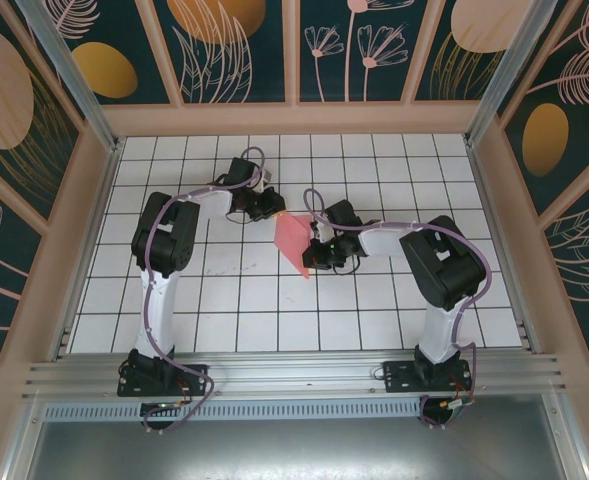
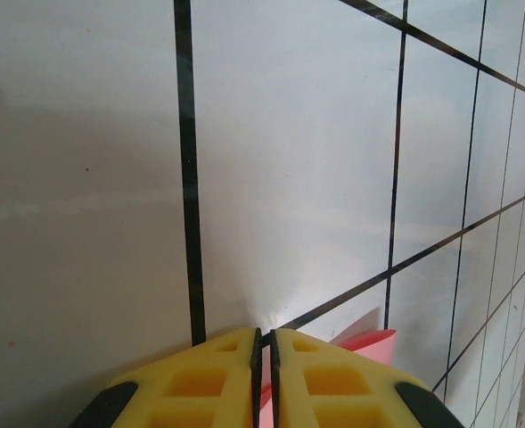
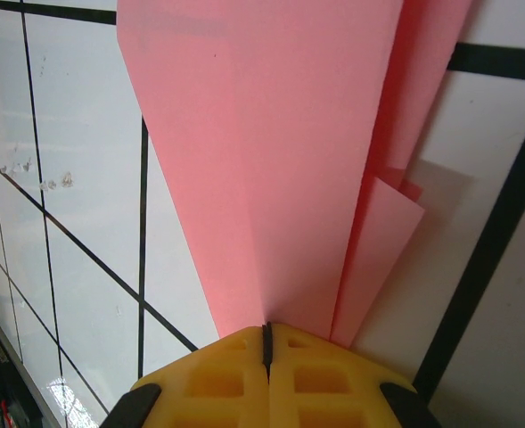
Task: Fold a paper plane with a square sheet of paper (fold left side to right side)
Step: Fourth fold the wing at the center of the table.
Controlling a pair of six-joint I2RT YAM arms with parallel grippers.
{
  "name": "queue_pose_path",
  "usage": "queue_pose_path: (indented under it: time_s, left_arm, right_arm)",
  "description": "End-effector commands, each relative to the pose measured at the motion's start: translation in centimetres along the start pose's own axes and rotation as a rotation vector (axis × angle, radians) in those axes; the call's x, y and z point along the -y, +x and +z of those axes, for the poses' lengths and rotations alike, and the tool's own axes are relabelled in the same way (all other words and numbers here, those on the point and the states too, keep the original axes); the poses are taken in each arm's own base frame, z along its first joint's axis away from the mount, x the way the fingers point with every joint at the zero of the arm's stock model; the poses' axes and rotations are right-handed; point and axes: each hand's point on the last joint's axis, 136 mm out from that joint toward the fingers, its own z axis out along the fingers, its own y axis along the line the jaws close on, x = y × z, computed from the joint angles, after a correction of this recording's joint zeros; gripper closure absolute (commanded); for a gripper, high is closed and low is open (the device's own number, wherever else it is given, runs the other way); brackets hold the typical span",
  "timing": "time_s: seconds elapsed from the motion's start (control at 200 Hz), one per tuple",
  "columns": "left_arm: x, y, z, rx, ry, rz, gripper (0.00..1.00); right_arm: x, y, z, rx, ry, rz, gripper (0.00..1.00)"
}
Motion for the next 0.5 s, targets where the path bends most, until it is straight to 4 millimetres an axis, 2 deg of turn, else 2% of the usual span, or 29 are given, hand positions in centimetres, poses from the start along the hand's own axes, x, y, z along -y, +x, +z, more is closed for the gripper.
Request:
queue_pose_path:
  time_s: [0.0, 0.135, 0.285, 0.385, 0.495]
  left_arm:
    - [-5.6, -4.3, -1.3, 0.141, -0.16, 0.007, 0.86]
    - [-3.6, -5.1, -3.2, 0.177, -0.141, 0.044, 0.8]
    - [-1.1, -5.2, -6.8, 0.244, -0.132, 0.087, 0.72]
    - [-0.2, -4.0, -9.1, 0.28, -0.121, 0.093, 0.67]
    - [-0.2, -1.3, -10.8, 0.285, -0.102, 0.072, 0.65]
  right_arm:
    - [6.2, 7.3, 0.3, -0.211, 0.223, 0.137, 1.0]
    - [4.7, 5.9, 0.4, -0.163, 0.153, 0.116, 1.0]
    - [1.3, 2.7, -0.3, -0.048, 0.024, 0.05, 1.0]
    - [-0.4, 0.8, -1.7, 0.036, -0.015, 0.002, 0.89]
    - [-2.5, -1.0, -3.7, 0.136, -0.052, -0.067, 0.79]
